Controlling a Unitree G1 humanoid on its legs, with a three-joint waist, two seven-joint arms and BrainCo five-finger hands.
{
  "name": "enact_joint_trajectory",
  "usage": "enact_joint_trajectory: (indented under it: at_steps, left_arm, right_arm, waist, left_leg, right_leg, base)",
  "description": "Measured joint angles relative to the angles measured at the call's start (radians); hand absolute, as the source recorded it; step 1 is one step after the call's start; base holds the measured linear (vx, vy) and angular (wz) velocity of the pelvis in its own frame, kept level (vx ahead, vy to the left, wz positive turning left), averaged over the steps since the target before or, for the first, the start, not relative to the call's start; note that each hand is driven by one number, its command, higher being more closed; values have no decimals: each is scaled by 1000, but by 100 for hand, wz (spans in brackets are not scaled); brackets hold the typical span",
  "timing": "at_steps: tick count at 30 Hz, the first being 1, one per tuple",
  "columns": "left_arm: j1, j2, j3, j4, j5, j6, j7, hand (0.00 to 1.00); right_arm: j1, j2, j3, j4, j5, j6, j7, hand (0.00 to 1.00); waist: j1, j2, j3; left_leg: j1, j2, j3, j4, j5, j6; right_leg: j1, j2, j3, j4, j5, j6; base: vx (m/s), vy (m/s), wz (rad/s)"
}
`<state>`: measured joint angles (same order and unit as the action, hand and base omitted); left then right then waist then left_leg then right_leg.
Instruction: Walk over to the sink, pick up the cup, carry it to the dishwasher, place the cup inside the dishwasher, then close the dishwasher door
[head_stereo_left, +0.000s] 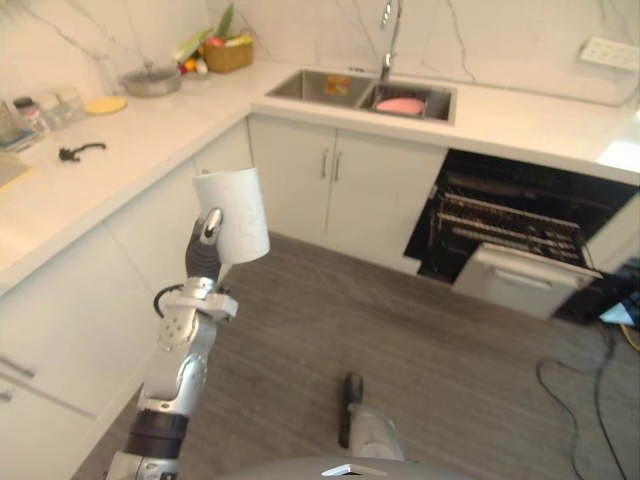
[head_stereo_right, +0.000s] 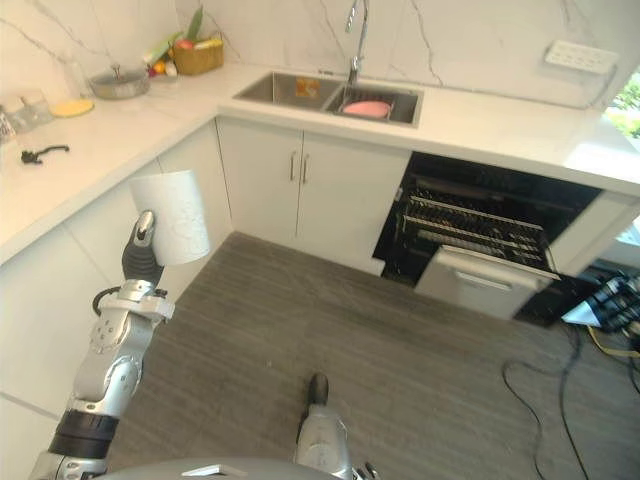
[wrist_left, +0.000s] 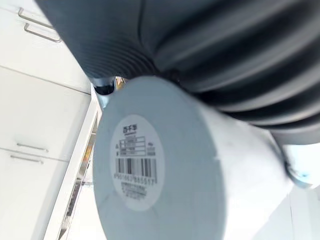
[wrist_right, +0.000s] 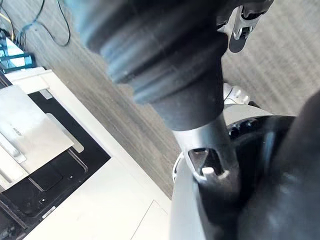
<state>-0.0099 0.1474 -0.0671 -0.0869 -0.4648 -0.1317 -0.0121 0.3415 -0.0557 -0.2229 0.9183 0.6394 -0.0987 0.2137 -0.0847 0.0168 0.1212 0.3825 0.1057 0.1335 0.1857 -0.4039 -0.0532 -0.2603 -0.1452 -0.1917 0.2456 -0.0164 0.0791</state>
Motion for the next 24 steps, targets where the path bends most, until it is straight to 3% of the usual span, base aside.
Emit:
enact_joint_trajectory:
  at_steps: [1, 2, 3, 4, 5, 6, 7, 9, 10, 11, 12, 14, 16, 18, 19, 20, 22, 24]
  left_arm:
    - [34, -20, -12, -3, 4, 0, -4, 100]
    - [40, -26, -14, -4, 15, 0, -4, 100]
    - [53, -48, -23, -3, 37, 0, -1, 100]
    - [64, -79, -38, -4, 38, -1, 6, 100]
    - [63, -88, -44, -5, 38, -1, 9, 100]
    - [62, -90, -45, -5, 37, -1, 14, 100]
    - [48, -85, -37, -5, 35, 0, 13, 100]
    - [36, -85, -8, -4, 33, -2, 11, 100]
    - [30, -75, 11, -5, 26, -7, 12, 100]
    - [30, -60, 27, -11, 25, -11, 12, 100]
    - [30, -54, 30, -16, 25, -14, 14, 100]
    - [33, -49, 45, -39, 26, -29, 35, 100]
    - [36, -49, 64, -41, 24, -29, 50, 100]
    - [47, -47, 71, -18, 10, -43, 44, 100]
    - [67, -41, 75, -16, -9, -63, 35, 100]
    - [78, -38, 78, -22, -13, -83, 19, 100]
    - [86, -38, 79, -48, -10, -106, -17, 100]
    - [89, -35, 85, -83, -5, -106, -41, 100]
  right_arm:
    - [15, -24, -9, -14, 1, -17, 22, 0]
    - [12, -22, -12, -14, 0, -20, 26, 0]
    - [7, -12, -11, -14, 0, -19, 19, 0]
    - [6, -15, -17, -17, 1, -19, 15, 0]
    - [6, -21, -17, -22, 0, -19, 14, 0]
    - [9, -36, -10, -35, -15, -18, 8, 0]
    - [8, -43, 8, -38, -33, -18, -4, 0]
    - [10, -49, 28, -37, -45, -18, -27, 0]
    - [13, -50, 39, -33, -45, -18, -55, 0]
    - [15, -59, 60, -34, -45, -18, -80, 0]
    - [15, -65, 72, -34, -45, -18, -95, 0]
    - [15, -103, 142, -47, -53, -20, -143, 0]
    - [25, -109, 167, -69, -58, -30, -179, 0]
    - [54, -111, 186, -93, -61, -44, -206, 0]
    - [81, -98, 192, -128, -90, -44, -220, 0]
    - [121, -82, 192, -195, -101, -44, -232, 0]
    - [163, -83, 189, -284, -136, -44, -240, 0]
    - [188, -82, 189, -344, -163, -43, -241, 0]
  waist:
    - [-1, 58, -32]
    - [-3, 60, -32]
    - [-4, 48, -23]
    - [-3, 70, -10]
    - [-3, 81, -1]
    - [-2, 88, 15]
    - [-2, 101, 33]
    - [0, 70, 59]
    - [13, 59, 63]
    - [19, 50, 67]
    - [21, 47, 68]
    - [30, 47, 66]
    - [27, 59, 58]
    - [41, 58, 53]
    - [47, 28, 36]
    - [34, 11, 22]
    - [16, 7, 14]
    - [13, 4, 16]
  left_leg:
    - [24, 49, 6, -2, -13, 20]
    - [17, 63, 22, 48, 4, 24]
    - [-39, 89, 47, 233, 53, 42]
    - [-117, 159, 58, 446, 156, 42]
    - [-159, 198, 57, 549, 240, 45]
    - [-242, 277, 56, 731, 398, 60]
    - [-329, 315, 56, 885, 342, 57]
    - [-410, 284, 66, 922, 257, 64]
    - [-455, 236, 101, 830, 202, 53]
    - [-485, 177, 127, 637, 168, 44]
    - [-494, 144, 125, 516, 163, 37]
    - [-524, 38, -19, 51, 253, -3]
    - [-538, 23, -124, -75, 324, -38]
    - [-489, 20, -145, -50, 441, -56]
    - [-484, -10, -120, 33, 425, -41]
    - [-498, -30, -98, 102, 362, -27]
    - [-488, -56, -36, 164, 282, 8]
    - [-427, -66, 27, 159, 261, 34]
  right_leg:
    - [-24, 58, -1, 68, 3, -4]
    - [-27, 65, 5, 102, 18, -19]
    - [-7, 68, 6, 135, 39, -57]
    - [51, 103, -11, 114, 13, -85]
    - [86, 124, -13, 95, -3, -92]
    - [162, 172, -13, 37, -20, -111]
    - [248, 199, -12, -15, -35, -131]
    - [346, 194, -11, -65, -55, -148]
    - [397, 176, -5, -87, -73, -143]
    - [424, 155, 17, -96, -86, -125]
    - [434, 145, 28, -101, -93, -119]
    - [438, 127, 107, -101, -126, -92]
    - [448, 132, 183, -77, -180, -67]
    - [481, 132, 274, -29, -250, -39]
    - [491, 94, 328, -1, -292, -29]
    - [488, 63, 345, 17, -311, -26]
    - [440, 20, 345, 135, -313, -12]
    - [366, -11, 325, 308, -282, 43]
  base:
    - [763, -230, 9]
    - [709, -293, 5]
    - [662, -326, -1]
    - [637, -309, -3]
    - [659, -224, -7]
    - [675, -145, -7]
    - [667, -138, -5]
    - [585, -113, -3]
    - [645, -86, -30]
    - [524, -38, -42]
    - [500, 12, -62]
    - [576, 132, -89]
    - [535, 260, -115]
    - [479, 319, -144]
    - [343, 264, -122]
    - [414, 310, -97]
    - [421, 301, -69]
    - [332, 222, -72]
